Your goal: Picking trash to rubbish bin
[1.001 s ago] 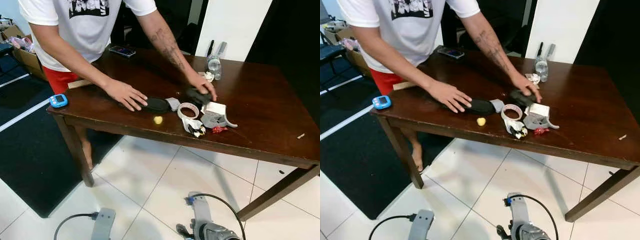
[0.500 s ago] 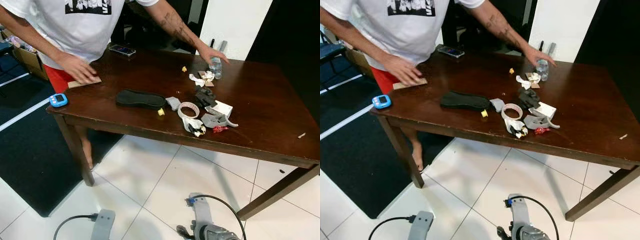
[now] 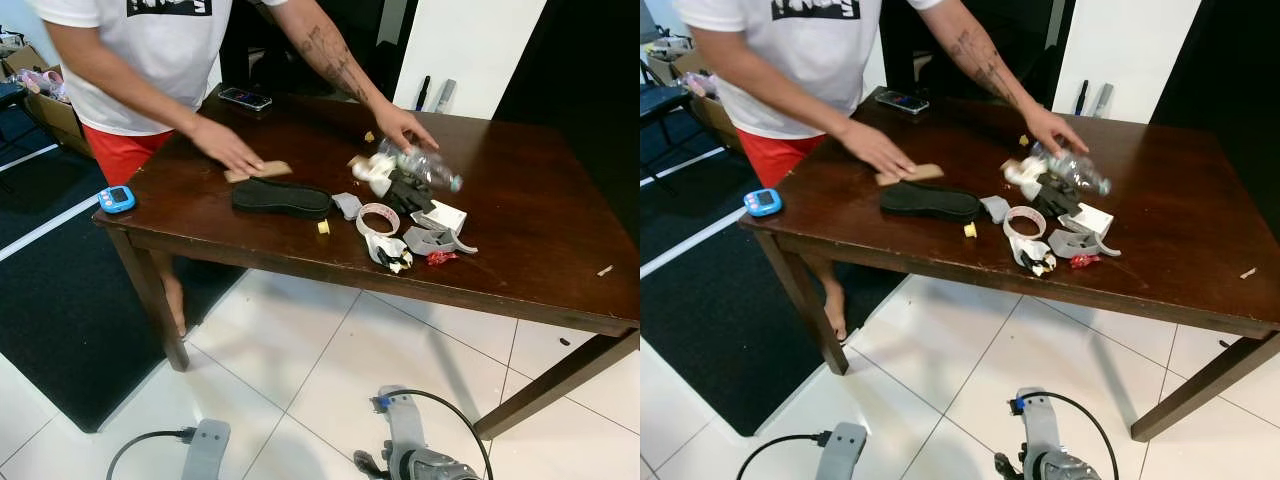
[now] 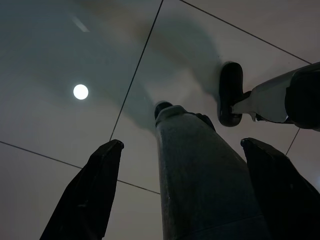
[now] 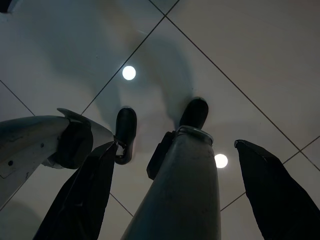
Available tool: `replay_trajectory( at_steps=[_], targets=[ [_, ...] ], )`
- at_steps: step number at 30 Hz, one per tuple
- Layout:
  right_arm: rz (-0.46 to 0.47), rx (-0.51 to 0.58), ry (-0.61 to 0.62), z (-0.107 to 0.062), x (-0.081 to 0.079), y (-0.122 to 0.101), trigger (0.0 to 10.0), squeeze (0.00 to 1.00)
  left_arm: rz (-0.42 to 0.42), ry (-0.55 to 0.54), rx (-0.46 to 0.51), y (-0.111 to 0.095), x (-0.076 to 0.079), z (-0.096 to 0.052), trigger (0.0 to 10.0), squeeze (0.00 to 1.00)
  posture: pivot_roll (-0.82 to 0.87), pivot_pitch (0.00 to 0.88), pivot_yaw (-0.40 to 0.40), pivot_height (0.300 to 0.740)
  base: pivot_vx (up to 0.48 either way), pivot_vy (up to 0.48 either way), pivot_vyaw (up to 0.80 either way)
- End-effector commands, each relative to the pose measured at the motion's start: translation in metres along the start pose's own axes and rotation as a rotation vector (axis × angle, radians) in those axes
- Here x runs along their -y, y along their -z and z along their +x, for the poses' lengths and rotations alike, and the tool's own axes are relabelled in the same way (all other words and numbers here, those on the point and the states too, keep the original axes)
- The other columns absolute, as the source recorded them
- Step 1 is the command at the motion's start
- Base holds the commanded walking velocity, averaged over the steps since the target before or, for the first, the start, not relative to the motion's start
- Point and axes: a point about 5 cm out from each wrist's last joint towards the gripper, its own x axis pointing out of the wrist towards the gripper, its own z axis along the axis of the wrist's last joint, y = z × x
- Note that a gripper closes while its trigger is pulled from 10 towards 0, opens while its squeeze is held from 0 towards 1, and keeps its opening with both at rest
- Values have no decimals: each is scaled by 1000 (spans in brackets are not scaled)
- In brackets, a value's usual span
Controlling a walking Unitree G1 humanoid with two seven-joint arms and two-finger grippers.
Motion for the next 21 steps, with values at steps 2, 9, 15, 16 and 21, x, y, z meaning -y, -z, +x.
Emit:
replay_trajectory(
  at_steps=[2, 9, 15, 16, 21],
  targets=[
    [3, -12, 9, -1, 2, 3, 10000, 0, 4, 3, -6, 2, 3, 1, 10000, 0, 88, 38, -42, 740, 0, 0, 0],
    [-6, -12, 10, -1, 2, 3, 10000, 0, 12, 3, -6, 1, 3, 1, 10000, 0, 89, 28, -43, 740, 0, 0, 0],
    [-13, -13, 10, -1, 2, 2, 10000, 0, 18, 4, -4, 0, 4, 1, 10000, 0, 90, 21, -43, 740, 0, 0, 0],
    [-13, -13, 10, -1, 2, 2, 10000, 0, 18, 4, -4, 0, 4, 1, 10000, 0, 90, 21, -43, 740, 0, 0, 0],
    [-16, -13, 11, -1, 2, 2, 10000, 0, 19, 6, -1, -2, 4, 1, 10000, 0, 90, 17, -42, 740, 0, 0, 0]
  ],
)
